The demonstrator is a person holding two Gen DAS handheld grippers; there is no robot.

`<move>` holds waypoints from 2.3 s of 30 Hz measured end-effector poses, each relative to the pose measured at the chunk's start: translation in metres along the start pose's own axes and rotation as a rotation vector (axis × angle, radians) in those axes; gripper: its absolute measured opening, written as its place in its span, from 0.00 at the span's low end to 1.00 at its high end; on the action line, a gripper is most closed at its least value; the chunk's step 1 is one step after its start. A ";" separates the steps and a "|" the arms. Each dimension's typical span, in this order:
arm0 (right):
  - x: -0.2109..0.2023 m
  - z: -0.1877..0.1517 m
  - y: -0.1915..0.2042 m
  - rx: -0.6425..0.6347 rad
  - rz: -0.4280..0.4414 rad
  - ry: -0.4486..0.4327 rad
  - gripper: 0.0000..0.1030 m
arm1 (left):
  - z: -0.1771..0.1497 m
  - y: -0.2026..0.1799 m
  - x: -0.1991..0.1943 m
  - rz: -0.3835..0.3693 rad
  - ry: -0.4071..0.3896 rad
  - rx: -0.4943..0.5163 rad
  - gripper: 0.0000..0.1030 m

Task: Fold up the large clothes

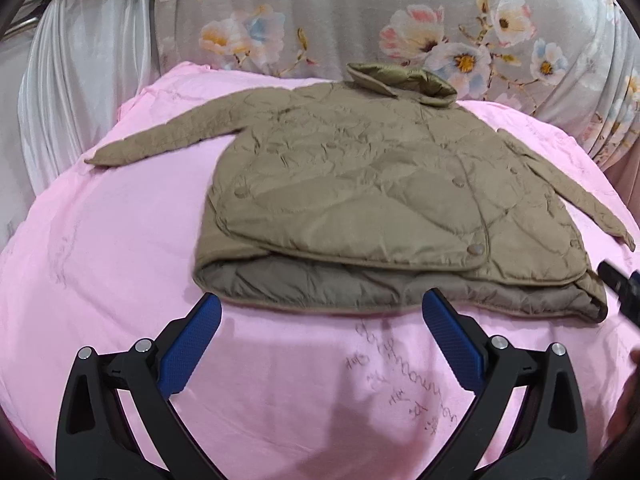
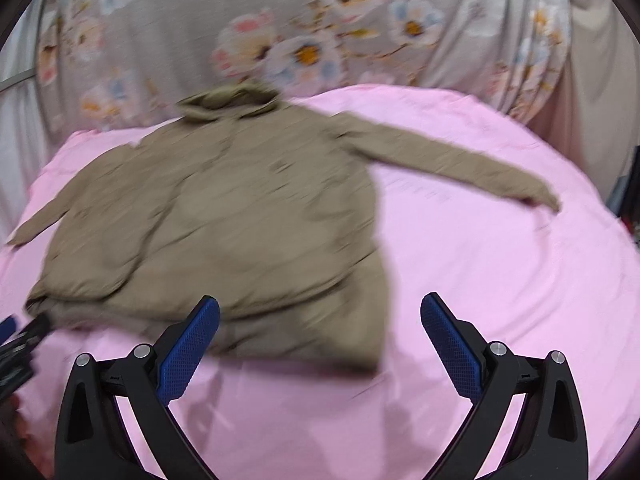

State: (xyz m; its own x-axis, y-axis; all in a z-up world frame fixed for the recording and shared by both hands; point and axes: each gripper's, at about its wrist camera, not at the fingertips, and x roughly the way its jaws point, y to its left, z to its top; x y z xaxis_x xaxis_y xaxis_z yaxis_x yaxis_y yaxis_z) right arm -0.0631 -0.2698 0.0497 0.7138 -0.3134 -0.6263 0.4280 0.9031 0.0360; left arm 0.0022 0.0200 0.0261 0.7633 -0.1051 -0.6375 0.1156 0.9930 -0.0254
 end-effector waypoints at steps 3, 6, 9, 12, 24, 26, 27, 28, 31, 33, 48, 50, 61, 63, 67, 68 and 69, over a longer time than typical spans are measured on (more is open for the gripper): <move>0.018 0.027 -0.048 0.051 -0.055 -0.019 0.95 | 0.019 0.009 -0.003 0.032 -0.028 -0.003 0.95; 0.052 0.050 -0.105 0.208 -0.056 0.046 0.95 | 0.042 0.019 0.004 0.076 -0.038 -0.014 0.95; 0.084 0.058 -0.173 0.449 -0.024 0.071 0.95 | 0.061 0.030 0.014 0.051 -0.030 -0.042 0.95; 0.111 0.060 -0.224 0.614 -0.046 0.078 0.95 | 0.074 0.040 0.023 0.031 -0.040 -0.073 0.95; 0.183 0.089 -0.281 0.722 -0.152 0.054 0.33 | 0.101 0.047 0.069 0.138 -0.017 -0.009 0.95; 0.193 0.107 -0.277 0.712 -0.128 0.056 0.12 | 0.103 0.048 0.074 0.166 -0.012 0.002 0.95; 0.194 0.118 -0.270 0.693 -0.131 0.041 0.08 | 0.105 0.050 0.077 0.174 -0.007 0.000 0.95; 0.191 0.134 -0.257 0.655 -0.127 0.009 0.06 | 0.107 0.053 0.080 0.180 -0.004 -0.006 0.95; 0.172 0.178 -0.204 0.513 -0.060 -0.096 0.05 | 0.112 0.062 0.084 0.194 -0.002 -0.023 0.95; 0.155 0.212 -0.144 0.385 0.038 -0.168 0.05 | 0.115 0.066 0.088 0.194 0.007 -0.035 0.95; 0.161 0.191 0.262 -0.313 0.548 -0.050 0.33 | 0.135 0.092 0.101 0.128 0.017 -0.107 0.95; 0.155 0.178 0.274 -0.332 0.576 -0.054 0.53 | 0.141 0.091 0.104 0.084 0.020 -0.124 0.95; 0.167 0.183 0.138 -0.041 0.482 -0.034 0.61 | 0.189 0.054 0.179 -0.274 0.188 -0.280 0.95; 0.186 0.178 0.101 0.060 0.433 0.017 0.61 | 0.193 0.043 0.201 -0.306 0.225 -0.304 0.95; 0.227 0.158 0.028 0.285 0.393 0.129 0.62 | 0.195 0.030 0.234 -0.355 0.299 -0.381 0.95; 0.236 0.154 0.018 0.319 0.387 0.150 0.62 | 0.195 0.027 0.239 -0.362 0.306 -0.391 0.93; 0.242 0.150 0.012 0.343 0.384 0.167 0.62 | 0.196 0.023 0.243 -0.369 0.306 -0.396 0.86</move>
State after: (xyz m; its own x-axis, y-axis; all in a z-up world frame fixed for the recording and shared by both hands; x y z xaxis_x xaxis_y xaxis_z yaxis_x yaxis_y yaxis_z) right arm 0.1978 -0.3790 0.0159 0.7689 0.0961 -0.6321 0.3303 0.7868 0.5214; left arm 0.3153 0.0070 0.0218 0.4940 -0.4834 -0.7227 0.0478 0.8451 -0.5325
